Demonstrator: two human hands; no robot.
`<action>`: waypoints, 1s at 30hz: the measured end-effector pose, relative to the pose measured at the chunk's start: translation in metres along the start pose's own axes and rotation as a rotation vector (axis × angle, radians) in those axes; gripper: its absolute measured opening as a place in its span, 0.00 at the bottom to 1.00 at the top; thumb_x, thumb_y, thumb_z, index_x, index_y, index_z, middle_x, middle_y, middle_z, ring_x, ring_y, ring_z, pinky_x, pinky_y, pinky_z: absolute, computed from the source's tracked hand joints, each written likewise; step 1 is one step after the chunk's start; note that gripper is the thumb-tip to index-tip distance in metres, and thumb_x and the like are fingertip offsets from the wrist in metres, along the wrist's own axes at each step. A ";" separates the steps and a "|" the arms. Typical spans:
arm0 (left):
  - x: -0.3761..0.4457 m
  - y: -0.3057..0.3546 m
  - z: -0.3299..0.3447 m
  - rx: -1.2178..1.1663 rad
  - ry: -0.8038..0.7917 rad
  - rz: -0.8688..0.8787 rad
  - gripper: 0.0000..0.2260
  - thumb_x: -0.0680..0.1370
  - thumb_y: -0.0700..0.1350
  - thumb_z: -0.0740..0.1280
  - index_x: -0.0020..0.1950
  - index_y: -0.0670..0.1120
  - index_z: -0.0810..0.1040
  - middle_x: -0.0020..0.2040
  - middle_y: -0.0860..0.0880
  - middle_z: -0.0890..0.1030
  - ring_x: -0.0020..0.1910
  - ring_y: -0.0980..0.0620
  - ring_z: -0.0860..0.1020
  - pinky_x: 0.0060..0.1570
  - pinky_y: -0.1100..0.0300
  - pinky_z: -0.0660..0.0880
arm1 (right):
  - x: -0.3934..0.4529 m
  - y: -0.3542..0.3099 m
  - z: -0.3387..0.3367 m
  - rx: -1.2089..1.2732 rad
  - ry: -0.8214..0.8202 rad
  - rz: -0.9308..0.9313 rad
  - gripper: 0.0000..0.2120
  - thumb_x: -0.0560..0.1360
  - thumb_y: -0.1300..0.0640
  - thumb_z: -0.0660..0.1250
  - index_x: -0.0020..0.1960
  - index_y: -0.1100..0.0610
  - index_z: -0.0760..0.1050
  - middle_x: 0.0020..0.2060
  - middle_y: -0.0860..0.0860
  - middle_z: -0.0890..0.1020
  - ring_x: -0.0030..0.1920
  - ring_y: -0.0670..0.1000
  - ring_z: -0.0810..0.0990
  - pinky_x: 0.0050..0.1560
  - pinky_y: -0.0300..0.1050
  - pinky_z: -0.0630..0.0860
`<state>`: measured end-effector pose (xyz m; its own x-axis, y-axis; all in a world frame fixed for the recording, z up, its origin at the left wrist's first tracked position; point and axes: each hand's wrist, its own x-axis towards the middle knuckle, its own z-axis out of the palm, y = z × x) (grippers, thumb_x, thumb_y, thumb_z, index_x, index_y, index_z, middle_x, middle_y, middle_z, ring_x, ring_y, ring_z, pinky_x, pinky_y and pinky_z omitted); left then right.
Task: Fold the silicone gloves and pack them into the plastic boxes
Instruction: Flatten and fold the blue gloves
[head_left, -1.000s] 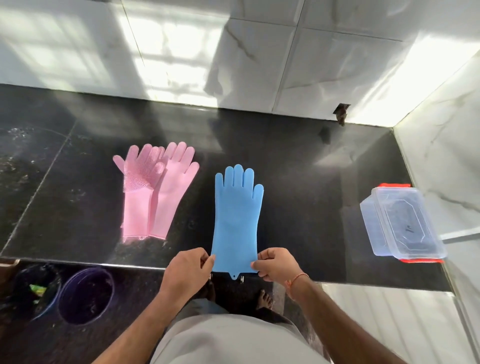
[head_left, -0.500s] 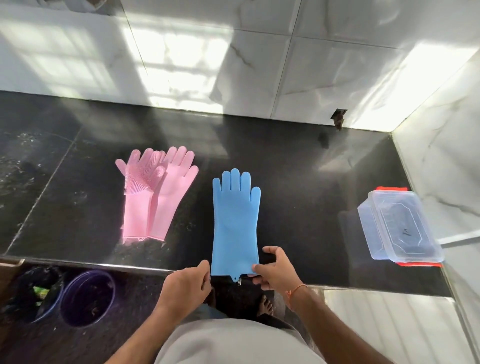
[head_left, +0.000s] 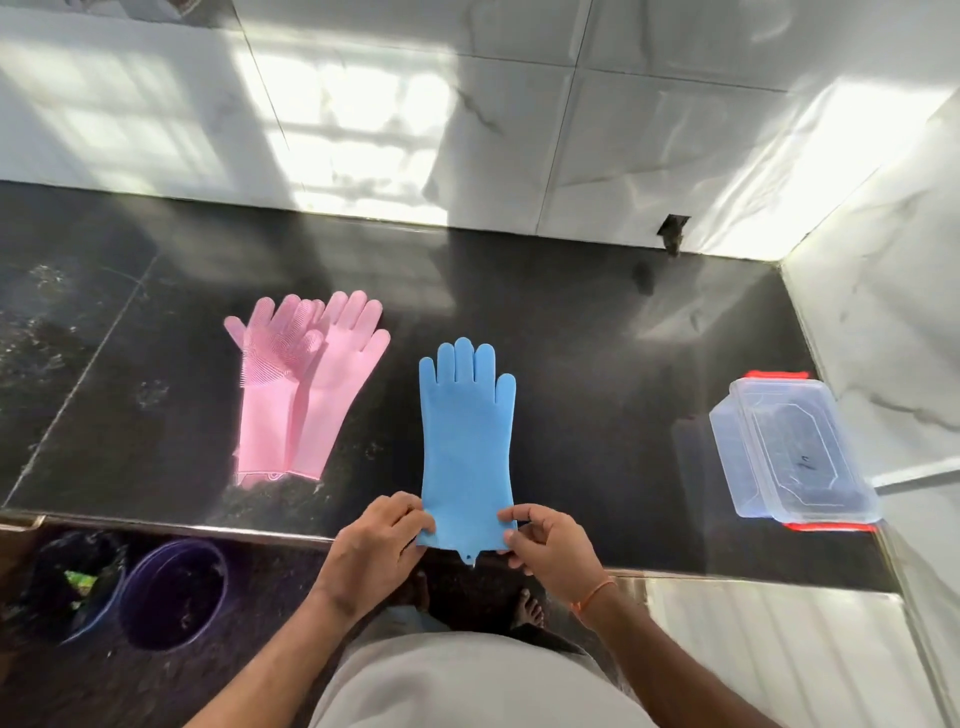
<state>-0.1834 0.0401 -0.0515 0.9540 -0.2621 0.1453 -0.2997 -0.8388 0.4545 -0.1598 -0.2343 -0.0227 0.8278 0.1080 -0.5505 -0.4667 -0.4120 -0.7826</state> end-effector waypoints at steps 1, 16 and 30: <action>0.000 -0.001 0.000 0.021 0.020 0.038 0.09 0.75 0.40 0.78 0.50 0.52 0.84 0.53 0.57 0.81 0.49 0.53 0.82 0.39 0.60 0.84 | -0.001 0.002 0.000 -0.027 0.004 -0.016 0.12 0.82 0.63 0.70 0.60 0.50 0.85 0.36 0.46 0.87 0.37 0.46 0.86 0.44 0.36 0.80; -0.002 0.001 -0.001 -0.277 -0.057 0.108 0.07 0.81 0.46 0.72 0.58 0.53 0.86 0.60 0.60 0.87 0.62 0.57 0.85 0.60 0.55 0.83 | -0.012 0.018 -0.030 -0.675 -0.045 -0.498 0.13 0.76 0.47 0.73 0.59 0.45 0.88 0.43 0.43 0.85 0.43 0.46 0.83 0.47 0.36 0.76; 0.075 0.012 -0.019 -0.494 0.070 -0.240 0.13 0.86 0.61 0.61 0.67 0.58 0.69 0.60 0.58 0.83 0.54 0.66 0.85 0.46 0.67 0.85 | 0.039 -0.069 -0.032 0.174 -0.058 -0.217 0.10 0.83 0.51 0.72 0.63 0.50 0.80 0.52 0.50 0.89 0.46 0.49 0.88 0.49 0.44 0.85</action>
<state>-0.1157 0.0198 -0.0183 0.9983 -0.0445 0.0371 -0.0553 -0.5428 0.8380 -0.0858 -0.2306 0.0189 0.8972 0.2305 -0.3767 -0.3313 -0.2130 -0.9192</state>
